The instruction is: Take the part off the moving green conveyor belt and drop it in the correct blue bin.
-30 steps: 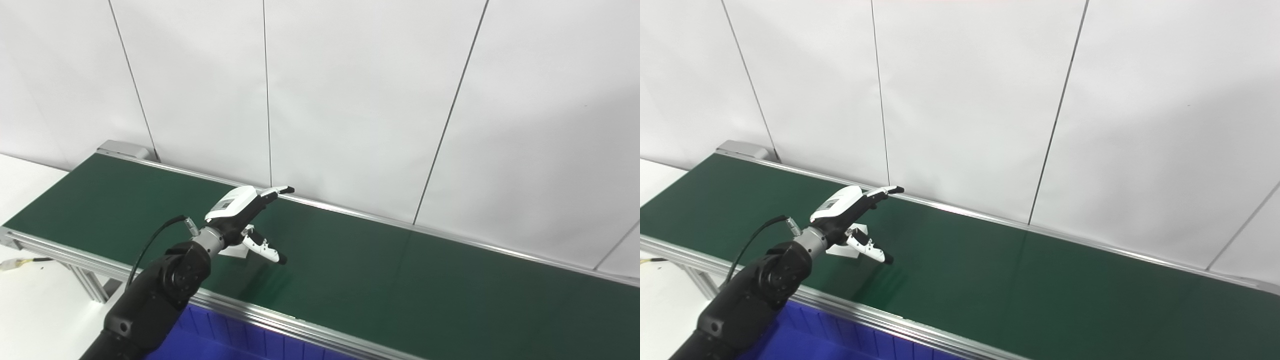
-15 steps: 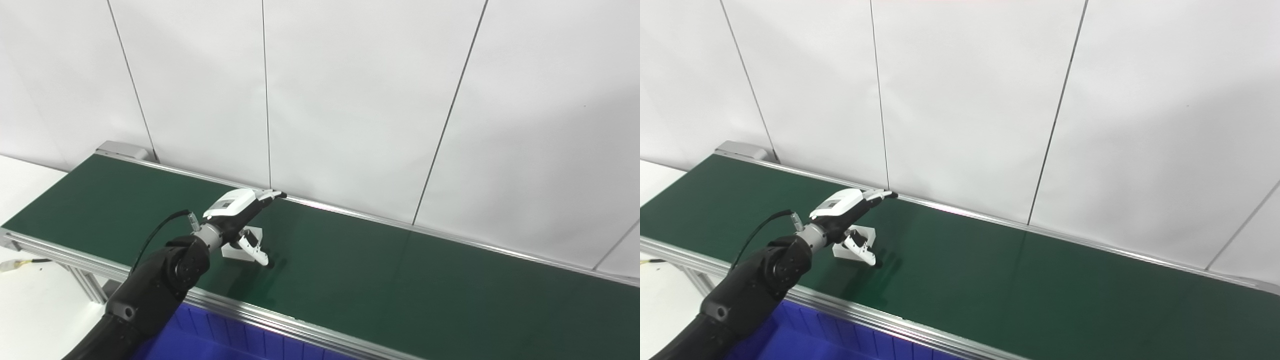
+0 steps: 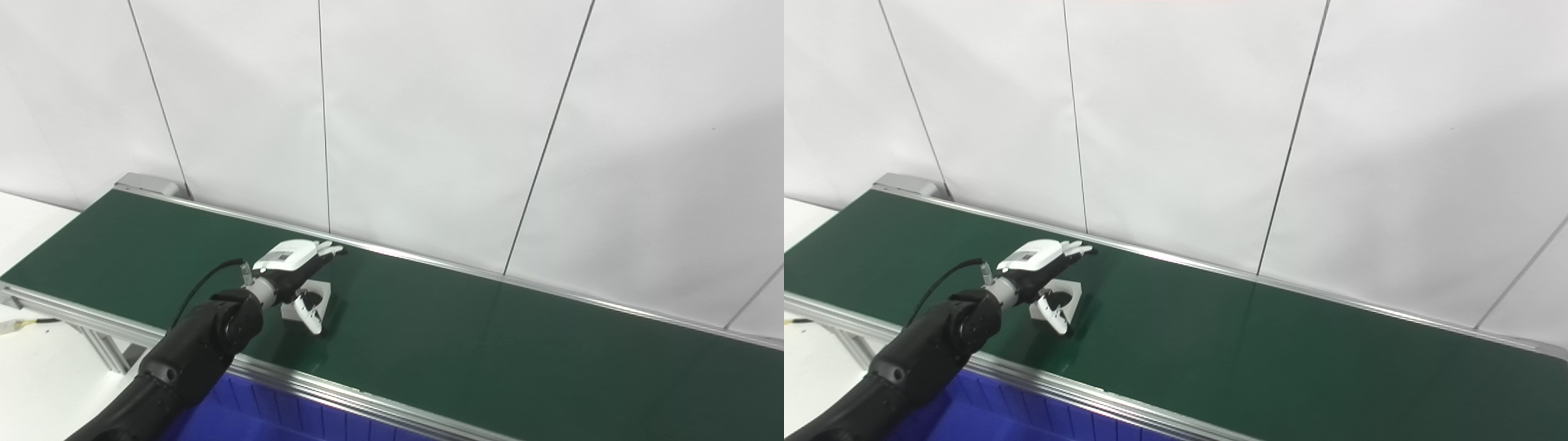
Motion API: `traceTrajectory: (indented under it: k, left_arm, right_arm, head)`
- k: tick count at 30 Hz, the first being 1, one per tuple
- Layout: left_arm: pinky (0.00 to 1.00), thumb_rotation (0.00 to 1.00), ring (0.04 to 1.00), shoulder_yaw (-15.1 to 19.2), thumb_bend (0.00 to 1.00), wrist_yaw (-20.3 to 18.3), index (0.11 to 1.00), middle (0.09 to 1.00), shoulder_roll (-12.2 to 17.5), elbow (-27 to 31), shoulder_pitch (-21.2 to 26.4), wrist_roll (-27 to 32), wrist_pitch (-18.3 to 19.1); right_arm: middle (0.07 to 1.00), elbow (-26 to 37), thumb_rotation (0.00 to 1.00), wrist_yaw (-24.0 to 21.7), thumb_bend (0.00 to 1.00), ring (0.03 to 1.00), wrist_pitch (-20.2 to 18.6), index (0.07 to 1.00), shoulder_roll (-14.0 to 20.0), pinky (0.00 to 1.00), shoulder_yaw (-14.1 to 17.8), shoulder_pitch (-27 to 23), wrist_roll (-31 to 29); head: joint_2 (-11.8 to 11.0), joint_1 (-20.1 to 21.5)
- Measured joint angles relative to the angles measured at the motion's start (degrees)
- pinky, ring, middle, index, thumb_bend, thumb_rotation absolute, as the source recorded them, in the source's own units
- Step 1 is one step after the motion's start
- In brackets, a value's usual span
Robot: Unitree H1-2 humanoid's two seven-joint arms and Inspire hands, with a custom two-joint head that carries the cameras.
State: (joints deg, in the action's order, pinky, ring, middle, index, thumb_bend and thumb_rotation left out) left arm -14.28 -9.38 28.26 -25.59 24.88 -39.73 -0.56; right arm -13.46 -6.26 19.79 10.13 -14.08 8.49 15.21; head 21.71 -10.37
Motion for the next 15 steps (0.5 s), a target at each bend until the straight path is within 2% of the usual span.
traceTrajectory:
  k: [10,12,15]
  left_arm:
    - [0.98,0.00,0.977,-3.0,0.82,1.4,0.937,0.988,-0.6,-4.2,1.7,-0.1,-0.2]
    - [0.93,0.00,0.907,-3.8,0.75,1.5,0.919,0.952,-0.7,-5.1,2.4,-0.4,-0.2]
    - [0.87,0.00,0.839,-5.0,0.70,2.5,0.886,0.907,-1.2,-5.4,3.0,-1.9,0.2]
  right_arm:
    - [0.866,1.8,0.26,0.0,0.89,0.822,0.0,0.908,-0.1,0.69,0.0,0.6,0.0]
    - [0.864,2.1,0.27,0.0,0.89,0.820,0.0,0.904,-0.1,0.68,0.0,0.7,0.1]
    - [0.864,2.1,0.28,0.1,0.89,0.819,0.0,0.906,-0.1,0.68,0.0,0.7,0.1]
  head:
    - [0.4,0.0]
    - [0.5,-0.2]
    - [0.7,-0.2]
